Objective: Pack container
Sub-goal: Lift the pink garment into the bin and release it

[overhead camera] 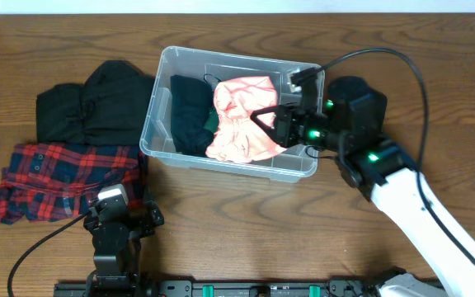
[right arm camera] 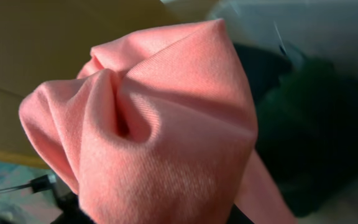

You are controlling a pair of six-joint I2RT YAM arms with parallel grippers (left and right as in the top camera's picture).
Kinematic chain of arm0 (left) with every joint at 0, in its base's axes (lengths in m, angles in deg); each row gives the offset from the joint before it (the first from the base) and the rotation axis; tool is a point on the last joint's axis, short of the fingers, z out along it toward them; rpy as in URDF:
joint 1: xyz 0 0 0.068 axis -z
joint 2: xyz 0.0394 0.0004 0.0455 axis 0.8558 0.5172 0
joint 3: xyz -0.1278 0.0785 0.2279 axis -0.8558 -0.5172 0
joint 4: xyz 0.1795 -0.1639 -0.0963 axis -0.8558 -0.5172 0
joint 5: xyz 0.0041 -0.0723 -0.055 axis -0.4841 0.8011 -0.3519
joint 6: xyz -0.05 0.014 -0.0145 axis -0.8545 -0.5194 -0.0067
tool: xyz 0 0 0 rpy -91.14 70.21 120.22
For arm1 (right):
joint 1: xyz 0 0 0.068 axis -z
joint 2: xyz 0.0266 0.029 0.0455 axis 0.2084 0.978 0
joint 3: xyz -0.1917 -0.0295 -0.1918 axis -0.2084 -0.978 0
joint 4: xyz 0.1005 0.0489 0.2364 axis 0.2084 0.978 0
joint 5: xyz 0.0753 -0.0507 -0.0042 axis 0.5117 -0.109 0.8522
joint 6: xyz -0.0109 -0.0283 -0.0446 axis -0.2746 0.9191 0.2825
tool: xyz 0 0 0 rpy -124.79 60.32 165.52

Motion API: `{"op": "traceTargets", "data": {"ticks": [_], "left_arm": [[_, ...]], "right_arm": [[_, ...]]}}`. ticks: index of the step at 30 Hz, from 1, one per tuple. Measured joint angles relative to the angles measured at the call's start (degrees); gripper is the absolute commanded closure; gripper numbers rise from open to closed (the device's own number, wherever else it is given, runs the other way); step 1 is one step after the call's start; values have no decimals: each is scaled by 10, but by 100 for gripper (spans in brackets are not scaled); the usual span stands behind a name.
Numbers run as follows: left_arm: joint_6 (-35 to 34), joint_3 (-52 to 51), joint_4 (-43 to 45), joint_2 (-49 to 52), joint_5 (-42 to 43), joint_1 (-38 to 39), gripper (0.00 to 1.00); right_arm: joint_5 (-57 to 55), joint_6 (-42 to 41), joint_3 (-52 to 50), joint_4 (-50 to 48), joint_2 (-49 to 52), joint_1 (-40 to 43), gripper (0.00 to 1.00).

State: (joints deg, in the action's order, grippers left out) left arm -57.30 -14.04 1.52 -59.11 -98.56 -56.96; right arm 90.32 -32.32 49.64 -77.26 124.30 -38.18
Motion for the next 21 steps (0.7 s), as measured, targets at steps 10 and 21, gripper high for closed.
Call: {"op": "traceTargets", "data": {"ticks": [10, 21], "left_arm": [[0, 0, 0, 0, 0, 0, 2], [0, 0, 0, 0, 0, 0, 2]], "right_arm": [[-61, -8, 0, 52, 98, 14, 77], [-135, 62, 1, 50, 114, 74, 22]]}}
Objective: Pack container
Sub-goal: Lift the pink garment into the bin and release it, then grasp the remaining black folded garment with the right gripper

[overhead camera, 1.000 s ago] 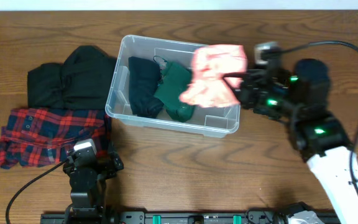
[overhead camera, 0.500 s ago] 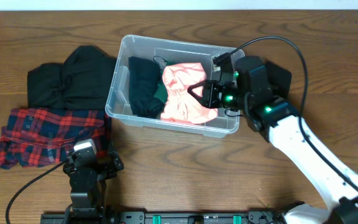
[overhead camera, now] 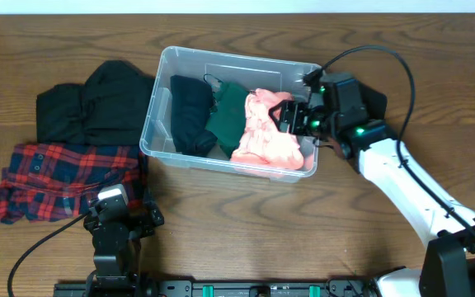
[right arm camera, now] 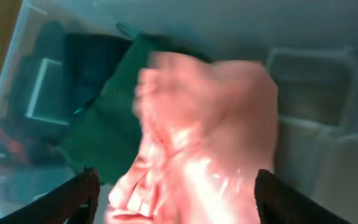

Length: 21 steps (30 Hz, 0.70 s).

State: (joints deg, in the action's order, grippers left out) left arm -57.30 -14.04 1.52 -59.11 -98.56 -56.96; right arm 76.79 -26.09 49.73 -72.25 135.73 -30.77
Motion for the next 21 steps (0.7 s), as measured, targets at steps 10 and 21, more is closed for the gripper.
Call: {"op": "traceTargets", "data": {"ticks": [10, 21], "left_arm": [[0, 0, 0, 0, 0, 0, 2], [0, 0, 0, 0, 0, 0, 2]], "right_arm": [[0, 30, 7, 90, -95, 129, 12], [-5, 63, 14, 214, -42, 373, 2]]}}
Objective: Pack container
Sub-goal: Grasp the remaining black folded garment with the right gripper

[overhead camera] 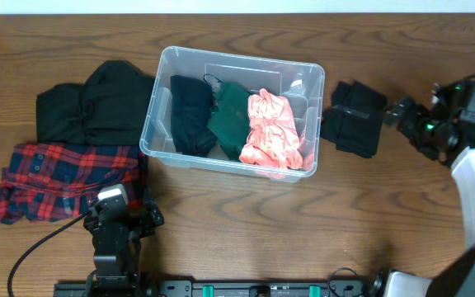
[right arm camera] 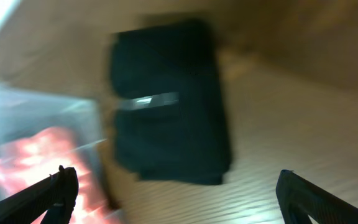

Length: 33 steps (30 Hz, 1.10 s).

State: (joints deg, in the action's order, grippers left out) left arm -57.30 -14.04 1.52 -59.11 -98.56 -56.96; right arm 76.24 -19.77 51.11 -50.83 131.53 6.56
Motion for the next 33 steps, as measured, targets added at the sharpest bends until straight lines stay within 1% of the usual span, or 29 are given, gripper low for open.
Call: {"op": "traceTargets", "data": {"ticks": [3, 8, 11, 12, 15, 16, 17, 18, 20, 21, 22, 25, 28, 30, 33], "left_arm": [[0, 0, 0, 0, 0, 0, 2], [0, 0, 0, 0, 0, 0, 2], [0, 0, 0, 0, 0, 0, 2], [0, 0, 0, 0, 0, 0, 2], [0, 0, 0, 0, 0, 0, 2], [0, 0, 0, 0, 0, 0, 2], [0, 0, 0, 0, 0, 0, 2], [0, 0, 0, 0, 0, 0, 2], [0, 0, 0, 0, 0, 0, 2], [0, 0, 0, 0, 0, 0, 2], [0, 0, 0, 0, 0, 0, 2], [0, 0, 0, 0, 0, 0, 2], [0, 0, 0, 0, 0, 0, 2], [0, 0, 0, 0, 0, 0, 2], [0, 0, 0, 0, 0, 0, 2]], "right_arm": [[1, 11, -2, -16, 64, 19, 3], [40, 36, -4, -87, 162, 16, 12], [69, 44, -5, -129, 204, 9, 13], [74, 45, -5, -139, 213, 7, 14], [92, 49, -4, -171, 226, -8, 27], [98, 50, -4, -179, 232, -16, 36], [101, 52, -3, -186, 236, -25, 41], [101, 52, -2, -189, 241, -33, 46], [99, 51, -2, -193, 245, -47, 50], [96, 50, -1, -195, 246, -54, 56], [94, 49, -1, -197, 247, -62, 65], [91, 48, 0, -197, 247, -76, 77], [88, 47, 0, -187, 240, -81, 81], [83, 46, -1, -163, 224, -82, 82], [75, 45, -10, -118, 169, -83, 85]]}}
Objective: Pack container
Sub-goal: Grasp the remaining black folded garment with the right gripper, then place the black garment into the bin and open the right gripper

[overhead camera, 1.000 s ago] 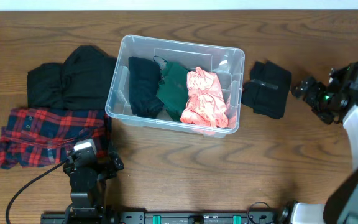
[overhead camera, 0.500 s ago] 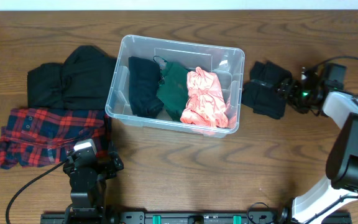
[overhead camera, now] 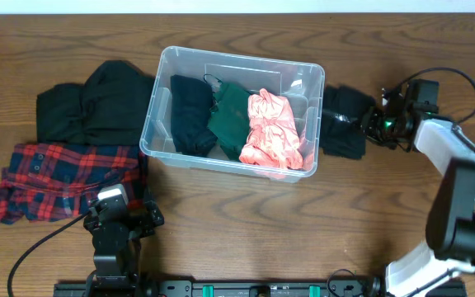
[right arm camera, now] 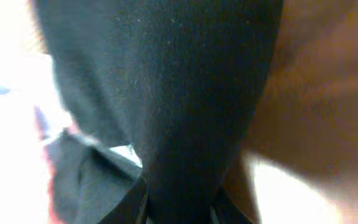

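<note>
The clear plastic container (overhead camera: 157,115) stands mid-table and holds a black garment (overhead camera: 188,111), a green one (overhead camera: 231,111) and a pink one (overhead camera: 272,132) side by side. Just right of it a folded black garment (overhead camera: 340,124) lies on the wood. My right gripper (overhead camera: 375,122) is at that garment's right edge. In the right wrist view the black cloth (right arm camera: 166,74) fills the frame and runs down between the fingers (right arm camera: 139,206), which stand close on either side of it, so the right gripper (right arm camera: 179,200) is shut on it. My left gripper (overhead camera: 112,200) rests at the front left edge; its jaws cannot be made out.
A pile of black clothing (overhead camera: 97,103) and a red plaid shirt (overhead camera: 64,177) lie left of the container. Bare wooden table (overhead camera: 303,223) stretches in front of the container.
My right gripper was open near the table's right edge, well clear of the folded black garment. Now it is at that garment's right edge and shut on the cloth. The pink garment has stayed put.
My right gripper first held the pink garment over the container. Then the pink garment was down in the container's right end with the fingers spread around it. After that the gripper was open far to the right, and now it grips the black garment beside the container.
</note>
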You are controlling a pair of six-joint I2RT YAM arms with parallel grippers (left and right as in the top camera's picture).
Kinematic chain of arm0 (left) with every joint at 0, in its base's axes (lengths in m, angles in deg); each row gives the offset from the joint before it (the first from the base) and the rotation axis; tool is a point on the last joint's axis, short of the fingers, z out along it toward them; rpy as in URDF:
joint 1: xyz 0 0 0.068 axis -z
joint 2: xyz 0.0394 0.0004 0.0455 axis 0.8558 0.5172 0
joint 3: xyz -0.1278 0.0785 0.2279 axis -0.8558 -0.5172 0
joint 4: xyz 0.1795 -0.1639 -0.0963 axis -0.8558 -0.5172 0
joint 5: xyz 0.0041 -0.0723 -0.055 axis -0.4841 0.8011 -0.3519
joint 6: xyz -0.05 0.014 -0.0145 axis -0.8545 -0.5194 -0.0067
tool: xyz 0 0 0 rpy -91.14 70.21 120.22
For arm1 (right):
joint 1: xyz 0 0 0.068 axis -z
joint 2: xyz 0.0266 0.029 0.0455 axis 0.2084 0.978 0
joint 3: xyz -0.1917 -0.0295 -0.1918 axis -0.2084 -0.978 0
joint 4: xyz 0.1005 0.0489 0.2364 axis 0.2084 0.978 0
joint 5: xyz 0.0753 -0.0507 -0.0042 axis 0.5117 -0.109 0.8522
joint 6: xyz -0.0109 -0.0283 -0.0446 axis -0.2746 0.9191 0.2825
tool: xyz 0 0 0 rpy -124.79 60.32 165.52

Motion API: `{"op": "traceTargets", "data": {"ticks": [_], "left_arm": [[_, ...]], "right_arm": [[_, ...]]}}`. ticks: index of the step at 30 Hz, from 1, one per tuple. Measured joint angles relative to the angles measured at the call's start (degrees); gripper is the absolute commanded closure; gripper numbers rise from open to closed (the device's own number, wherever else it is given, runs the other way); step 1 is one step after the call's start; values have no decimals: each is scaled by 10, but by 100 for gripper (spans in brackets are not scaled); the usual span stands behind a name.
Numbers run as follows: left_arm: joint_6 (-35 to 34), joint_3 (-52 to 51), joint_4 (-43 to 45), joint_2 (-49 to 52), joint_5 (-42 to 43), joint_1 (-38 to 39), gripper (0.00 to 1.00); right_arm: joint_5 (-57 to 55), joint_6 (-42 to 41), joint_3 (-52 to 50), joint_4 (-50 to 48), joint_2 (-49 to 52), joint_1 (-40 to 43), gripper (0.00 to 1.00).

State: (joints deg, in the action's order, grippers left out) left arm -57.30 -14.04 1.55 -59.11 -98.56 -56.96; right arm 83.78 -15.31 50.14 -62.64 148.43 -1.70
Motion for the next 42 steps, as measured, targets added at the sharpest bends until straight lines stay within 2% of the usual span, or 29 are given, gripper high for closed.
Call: {"op": "traceTargets", "data": {"ticks": [5, 10, 15, 19, 25, 30, 33, 34, 35, 36, 37, 39, 41, 42], "left_arm": [[0, 0, 0, 0, 0, 0, 2], [0, 0, 0, 0, 0, 0, 2], [0, 0, 0, 0, 0, 0, 2], [0, 0, 0, 0, 0, 0, 2], [0, 0, 0, 0, 0, 0, 2], [0, 0, 0, 0, 0, 0, 2], [0, 0, 0, 0, 0, 0, 2], [0, 0, 0, 0, 0, 0, 2], [0, 0, 0, 0, 0, 0, 2], [0, 0, 0, 0, 0, 0, 2], [0, 0, 0, 0, 0, 0, 2], [0, 0, 0, 0, 0, 0, 2], [0, 0, 0, 0, 0, 0, 2], [0, 0, 0, 0, 0, 0, 2]], "right_arm": [[5, 1, -4, 32, -167, -10, 85], [27, -2, -2, 28, -337, -69, 85], [39, -35, -2, -33, -385, -156, 85], [36, -75, -2, -117, -356, -243, 86], [-3, -163, -2, -303, -223, -374, 85], [-23, -240, -1, -496, -80, -435, 86], [-31, -287, 4, -520, -8, -447, 87], [-35, -298, 5, -519, 11, -448, 83], [-39, -309, 6, -519, 33, -448, 75], [-43, -318, 6, -516, 52, -448, 58], [-46, -326, 6, -511, 68, -448, 47], [-52, -331, 7, -494, 87, -447, 43], [-51, -330, 7, -474, 89, -446, 30], [-49, -327, 9, -468, 89, -446, 28]]}}
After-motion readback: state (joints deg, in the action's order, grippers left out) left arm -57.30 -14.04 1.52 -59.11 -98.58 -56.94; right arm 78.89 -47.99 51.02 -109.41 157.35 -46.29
